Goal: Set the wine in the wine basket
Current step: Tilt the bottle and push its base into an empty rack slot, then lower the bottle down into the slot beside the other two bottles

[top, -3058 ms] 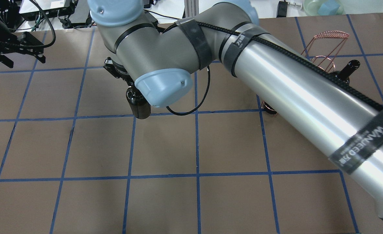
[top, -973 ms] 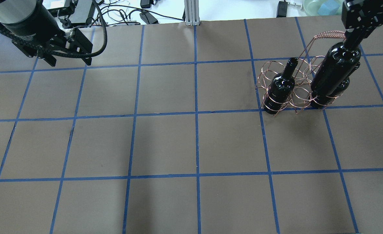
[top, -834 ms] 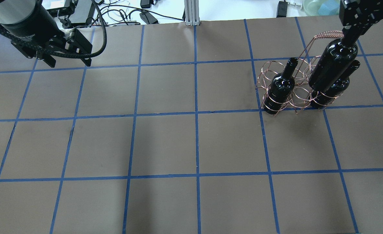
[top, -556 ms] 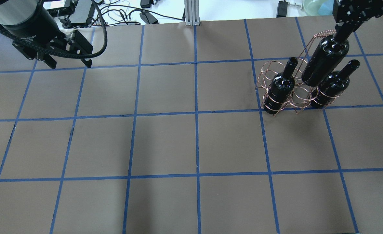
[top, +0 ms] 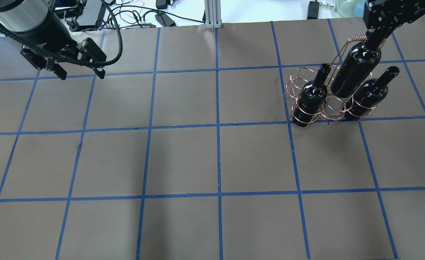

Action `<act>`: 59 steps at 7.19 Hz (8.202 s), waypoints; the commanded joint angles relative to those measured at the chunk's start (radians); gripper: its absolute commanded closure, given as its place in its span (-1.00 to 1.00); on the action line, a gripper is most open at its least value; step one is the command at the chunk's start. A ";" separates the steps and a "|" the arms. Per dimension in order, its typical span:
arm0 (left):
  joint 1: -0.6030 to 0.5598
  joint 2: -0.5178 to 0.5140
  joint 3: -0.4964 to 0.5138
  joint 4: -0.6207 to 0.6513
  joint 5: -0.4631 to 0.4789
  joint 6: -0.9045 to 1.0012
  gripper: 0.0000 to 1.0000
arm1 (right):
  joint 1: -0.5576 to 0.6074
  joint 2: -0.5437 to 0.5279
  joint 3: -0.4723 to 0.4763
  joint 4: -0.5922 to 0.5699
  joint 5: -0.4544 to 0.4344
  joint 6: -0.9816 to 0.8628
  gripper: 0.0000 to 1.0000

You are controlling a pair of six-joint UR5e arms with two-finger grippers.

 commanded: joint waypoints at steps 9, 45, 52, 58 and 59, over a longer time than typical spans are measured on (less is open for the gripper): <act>0.024 -0.003 0.007 0.011 0.000 0.011 -1.00 | -0.020 0.007 0.069 -0.080 0.031 -0.023 1.00; -0.014 0.038 -0.006 -0.070 0.055 -0.092 -1.00 | -0.032 -0.002 0.100 -0.060 0.015 -0.012 1.00; -0.014 0.044 -0.004 -0.077 0.050 -0.092 -1.00 | -0.032 -0.008 0.084 -0.017 0.011 -0.010 1.00; -0.013 0.046 -0.006 -0.089 0.055 -0.092 -1.00 | -0.032 0.034 0.098 -0.035 0.014 -0.015 1.00; -0.013 0.046 -0.015 -0.101 0.056 -0.092 -1.00 | -0.032 0.054 0.100 -0.037 0.015 -0.018 1.00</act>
